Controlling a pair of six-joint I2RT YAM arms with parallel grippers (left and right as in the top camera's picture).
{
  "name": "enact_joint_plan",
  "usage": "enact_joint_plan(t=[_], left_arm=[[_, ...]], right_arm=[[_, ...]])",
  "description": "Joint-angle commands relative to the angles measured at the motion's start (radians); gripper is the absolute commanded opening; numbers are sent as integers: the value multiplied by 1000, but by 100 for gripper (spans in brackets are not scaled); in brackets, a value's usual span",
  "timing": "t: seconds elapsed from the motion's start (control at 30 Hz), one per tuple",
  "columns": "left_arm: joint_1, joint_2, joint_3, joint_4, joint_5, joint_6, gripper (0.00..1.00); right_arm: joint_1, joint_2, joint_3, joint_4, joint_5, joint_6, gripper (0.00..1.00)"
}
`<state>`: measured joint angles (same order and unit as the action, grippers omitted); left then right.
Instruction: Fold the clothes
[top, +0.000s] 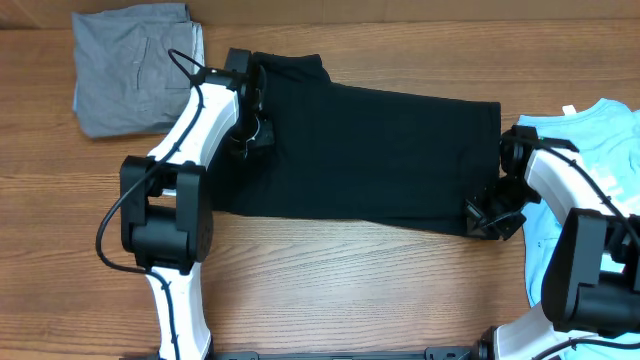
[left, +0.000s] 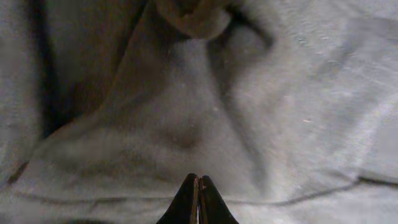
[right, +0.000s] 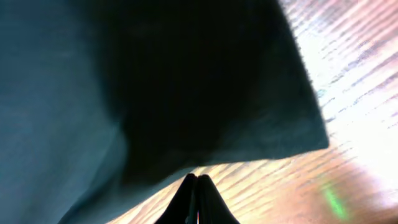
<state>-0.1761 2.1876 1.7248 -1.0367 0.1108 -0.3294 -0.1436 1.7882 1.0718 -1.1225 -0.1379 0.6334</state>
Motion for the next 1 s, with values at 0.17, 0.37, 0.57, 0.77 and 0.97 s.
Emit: enact_joint_plan(t=[0.17, 0.37, 0.57, 0.77, 0.97], left_arm=[[34, 95, 10, 2, -55, 15, 4], [71, 101, 10, -1, -60, 15, 4], [115, 101, 10, 16, -62, 7, 6], [143, 101, 10, 15, -113, -48, 5], [193, 101, 10, 6, -134, -71, 7]], right_arm=[[-16, -13, -68, 80, 51, 53, 4], [-35, -26, -65, 74, 48, 56, 4], [-36, -25, -75, 70, 101, 51, 4], [-37, -24, -134, 105, 103, 51, 4], [-37, -24, -167, 92, 103, 52, 4]])
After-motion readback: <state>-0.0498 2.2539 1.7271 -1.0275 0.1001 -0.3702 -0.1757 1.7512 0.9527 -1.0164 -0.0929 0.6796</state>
